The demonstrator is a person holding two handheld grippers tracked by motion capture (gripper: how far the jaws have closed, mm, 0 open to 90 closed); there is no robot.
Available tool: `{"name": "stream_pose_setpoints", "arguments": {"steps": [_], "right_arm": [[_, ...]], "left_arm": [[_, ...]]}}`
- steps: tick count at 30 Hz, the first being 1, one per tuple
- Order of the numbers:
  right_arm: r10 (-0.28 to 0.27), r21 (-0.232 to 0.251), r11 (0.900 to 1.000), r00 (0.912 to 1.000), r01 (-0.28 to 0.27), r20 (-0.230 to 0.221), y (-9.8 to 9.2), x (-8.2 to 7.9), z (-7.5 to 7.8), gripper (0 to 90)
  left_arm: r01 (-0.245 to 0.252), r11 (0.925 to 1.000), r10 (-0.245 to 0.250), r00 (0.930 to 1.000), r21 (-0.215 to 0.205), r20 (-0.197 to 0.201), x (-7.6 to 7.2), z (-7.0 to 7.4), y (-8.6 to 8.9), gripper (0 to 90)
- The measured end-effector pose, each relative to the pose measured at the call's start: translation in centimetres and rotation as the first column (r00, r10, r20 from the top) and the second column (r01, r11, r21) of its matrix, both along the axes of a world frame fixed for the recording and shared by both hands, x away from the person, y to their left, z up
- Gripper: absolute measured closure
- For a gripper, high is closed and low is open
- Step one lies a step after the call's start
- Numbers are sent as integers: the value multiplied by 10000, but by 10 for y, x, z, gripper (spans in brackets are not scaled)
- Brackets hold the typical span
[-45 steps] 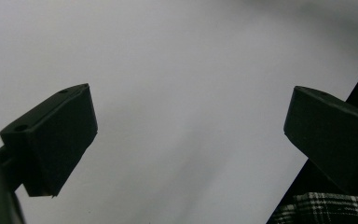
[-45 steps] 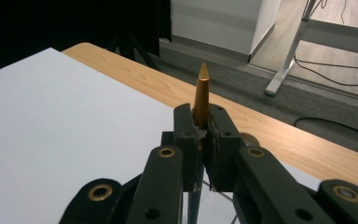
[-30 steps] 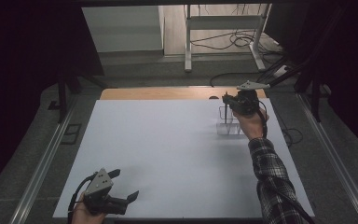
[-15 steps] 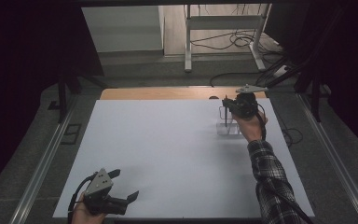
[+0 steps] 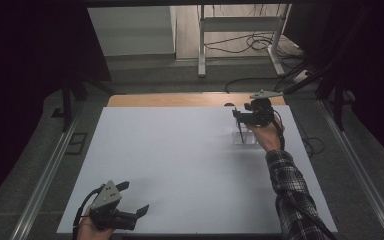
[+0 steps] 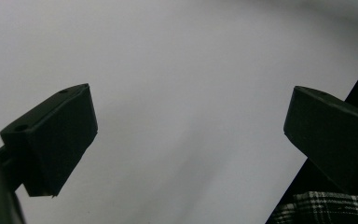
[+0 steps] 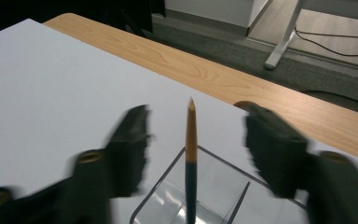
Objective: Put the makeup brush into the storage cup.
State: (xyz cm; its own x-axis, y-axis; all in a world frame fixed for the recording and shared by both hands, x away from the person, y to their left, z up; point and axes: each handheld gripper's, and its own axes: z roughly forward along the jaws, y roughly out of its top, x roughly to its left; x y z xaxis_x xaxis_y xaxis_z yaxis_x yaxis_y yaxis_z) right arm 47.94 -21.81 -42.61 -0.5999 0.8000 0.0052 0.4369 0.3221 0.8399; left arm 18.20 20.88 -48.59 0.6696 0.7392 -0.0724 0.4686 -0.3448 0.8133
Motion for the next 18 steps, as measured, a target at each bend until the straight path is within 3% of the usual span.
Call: {"name": "stream_pose_setpoints", "arguments": {"steps": [2, 5, 8, 18], "right_arm": [[-96, 207, 9997, 9998, 99, -151, 1, 3, 0, 159], [-162, 185, 9997, 9995, 167, -262, 2, 5, -1, 58], [-66, -83, 9999, 9995, 63, -307, 4, 4, -2, 25], [239, -177, 9995, 9987, -248, -455, 8, -1, 1, 16]], "left_arm": [[-5, 10000, 5, 10000, -3, -2, 0, 0, 0, 32], [-19, 10000, 19, 10000, -19, -5, 0, 0, 0, 32], [-49, 10000, 49, 10000, -16, -10, 0, 0, 1, 32], [-117, 9998, 115, 9998, -149, -160, 1, -1, 2, 32]]}}
